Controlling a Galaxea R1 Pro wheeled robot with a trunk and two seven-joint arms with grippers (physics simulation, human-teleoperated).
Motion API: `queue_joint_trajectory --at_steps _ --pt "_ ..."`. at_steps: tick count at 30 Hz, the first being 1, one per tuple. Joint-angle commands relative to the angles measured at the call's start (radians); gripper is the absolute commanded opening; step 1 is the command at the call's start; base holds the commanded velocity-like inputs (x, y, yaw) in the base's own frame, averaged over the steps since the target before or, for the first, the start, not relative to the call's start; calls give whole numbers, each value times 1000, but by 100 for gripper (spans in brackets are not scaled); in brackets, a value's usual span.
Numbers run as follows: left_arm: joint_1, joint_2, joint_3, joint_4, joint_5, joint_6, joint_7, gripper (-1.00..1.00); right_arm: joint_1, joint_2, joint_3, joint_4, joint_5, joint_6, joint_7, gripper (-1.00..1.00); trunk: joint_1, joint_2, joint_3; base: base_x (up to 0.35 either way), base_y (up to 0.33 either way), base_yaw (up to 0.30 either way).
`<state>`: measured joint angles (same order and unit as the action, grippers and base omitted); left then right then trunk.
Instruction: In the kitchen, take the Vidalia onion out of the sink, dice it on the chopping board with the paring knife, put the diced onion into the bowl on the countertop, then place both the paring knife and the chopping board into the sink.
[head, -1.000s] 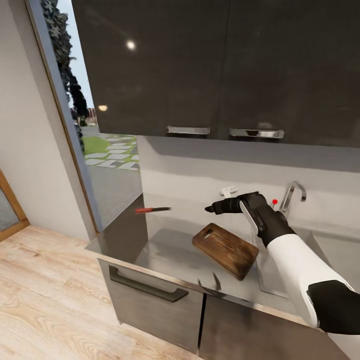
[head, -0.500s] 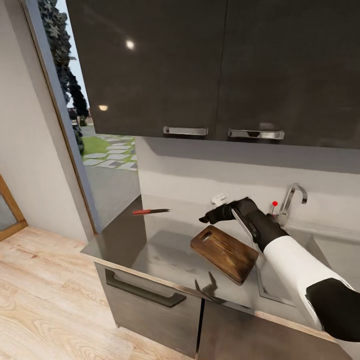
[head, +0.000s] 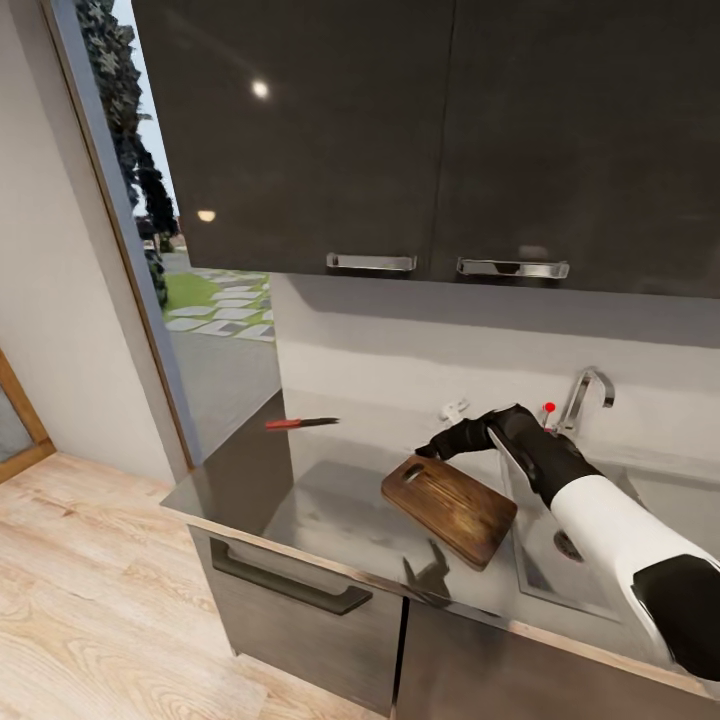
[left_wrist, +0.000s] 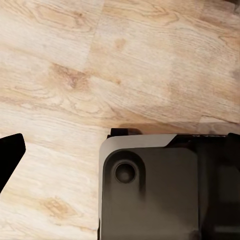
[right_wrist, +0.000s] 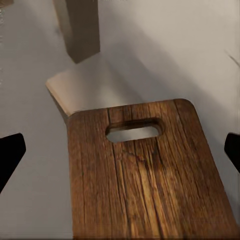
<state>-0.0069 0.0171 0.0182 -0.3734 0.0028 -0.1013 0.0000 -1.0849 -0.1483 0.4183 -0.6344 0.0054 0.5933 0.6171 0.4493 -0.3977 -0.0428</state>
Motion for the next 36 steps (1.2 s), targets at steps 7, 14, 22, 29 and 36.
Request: queue_joint_trajectory --at_steps 7,14,22,29,36 --pt "0 0 3 1 0 -3 0 100 -2 -14 4 -1 1 2 32 100 1 -2 -2 145 63 0" --pt "-1 0 3 1 0 -3 0 100 -2 -16 5 -1 0 -13 47 100 1 -2 -2 231 218 0" --pt "-1 0 3 1 0 -3 0 100 -1 -33 23 -1 37 -47 107 100 1 -2 -2 98 89 0" --pt "-1 0 3 1 0 -3 0 100 -1 -56 29 -2 163 -96 242 100 1 -2 -2 5 4 0" --pt "-1 0 1 1 0 -3 0 100 -1 -64 28 -2 262 -158 357 100 1 -2 -2 0 0 0"
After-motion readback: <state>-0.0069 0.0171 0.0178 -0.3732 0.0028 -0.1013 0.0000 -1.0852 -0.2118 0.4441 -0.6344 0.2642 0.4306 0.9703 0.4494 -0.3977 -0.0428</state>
